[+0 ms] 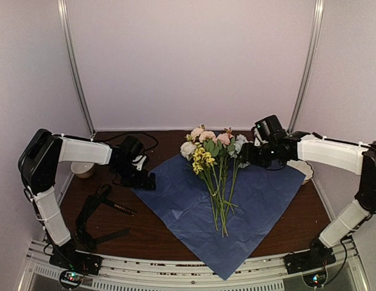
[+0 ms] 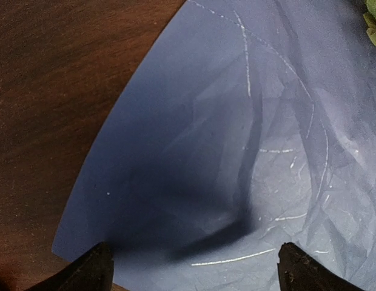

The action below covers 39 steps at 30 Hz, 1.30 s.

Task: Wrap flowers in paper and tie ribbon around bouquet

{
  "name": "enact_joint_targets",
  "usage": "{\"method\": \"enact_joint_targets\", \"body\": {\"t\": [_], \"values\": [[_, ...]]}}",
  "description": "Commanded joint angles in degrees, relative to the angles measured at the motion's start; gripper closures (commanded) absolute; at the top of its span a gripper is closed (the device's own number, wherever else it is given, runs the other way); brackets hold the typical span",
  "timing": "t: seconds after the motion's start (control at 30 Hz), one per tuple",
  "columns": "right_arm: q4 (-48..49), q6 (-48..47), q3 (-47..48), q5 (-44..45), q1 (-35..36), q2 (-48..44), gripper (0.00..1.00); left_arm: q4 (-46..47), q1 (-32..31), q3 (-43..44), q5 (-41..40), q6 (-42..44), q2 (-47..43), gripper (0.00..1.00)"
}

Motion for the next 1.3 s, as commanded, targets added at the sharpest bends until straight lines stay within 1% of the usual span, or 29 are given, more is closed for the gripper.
{"method": "enact_joint_targets", "body": {"t": [0.0,0.07,0.1,0.23,0.27,0.4,0.57,0.63,0.7,0.73,0.77,0.8,0.83,0.9,0.97,1.03,1.17,1.27], "values": [[-1.5,1.5,-10.6,6.3,-10.7,-9.6,0.35,-0.3,0.3,-1.3,-0.1,2.1,5.1,0.03],[-0.3,2.8,-16.2,4.8,-16.7,-13.0,0.32,0.7,0.3,-1.8,0.7,2.3,5.3,0.10],[0.7,3.4,-18.9,4.1,-19.8,-14.5,0.32,1.2,0.3,-1.9,1.1,2.4,5.3,0.18],[4.5,5.9,-26.7,2.7,-28.6,-18.6,0.28,2.3,0.3,-1.7,3.2,2.6,5.7,0.56],[5.9,6.5,-28.5,2.3,-30.1,-19.2,0.26,2.6,0.3,-1.7,3.8,2.5,5.7,0.66],[11.5,8.2,-33.2,-3.6,-34.0,-17.9,0.24,3.7,0.3,-1.7,4.7,1.7,5.4,0.99],[17.5,8.3,-34.4,-9.5,-34.9,-12.6,0.24,4.7,0.4,-2.4,3.8,0.9,4.2,1.00],[18.3,8.2,-33.7,-11.3,-34.9,-10.8,0.25,4.4,0.4,-2.6,2.6,0.6,3.3,1.00],[18.0,8.0,-33.2,-11.2,-34.9,-10.6,0.25,3.1,0.9,-2.5,1.7,0.6,1.8,1.00],[17.8,7.9,-33.1,-10.8,-34.9,-11.0,0.25,2.5,1.3,-2.9,1.2,0.4,0.6,0.93],[17.6,7.9,-33.3,-10.5,-34.9,-11.5,0.25,2.3,1.9,-3.5,0.4,0.1,-1.0,0.76],[17.0,7.6,-33.3,-10.1,-35.0,-11.9,0.25,2.2,2.5,-4.3,-0.1,-0.5,-2.6,0.55],[16.5,7.5,-33.3,-9.6,-34.9,-12.3,0.25,2.2,3.3,-5.3,-0.4,-1.2,-4.0,0.44],[15.8,7.1,-33.5,-8.7,-34.9,-12.7,0.24,2.3,5.7,-7.3,-0.4,-2.4,-6.3,0.30],[15.7,6.9,-34.0,-8.4,-35.1,-12.8,0.24,3.3,6.9,-9.5,-0.3,-3.7,-7.7,0.20],[16.3,6.8,-34.6,-8.6,-35.2,-12.7,0.24,5.1,7.2,-11.4,1.2,-5.1,-7.4,0.13],[18.5,6.6,-35.2,-11.5,-35.2,-12.0,0.25,8.9,7.6,-13.6,3.4,-8.0,-4.6,0.04],[18.2,5.3,-34.5,-12.3,-35.2,-11.8,0.26,13.7,7.8,-13.7,6.4,-8.9,-1.9,0.03]]}}
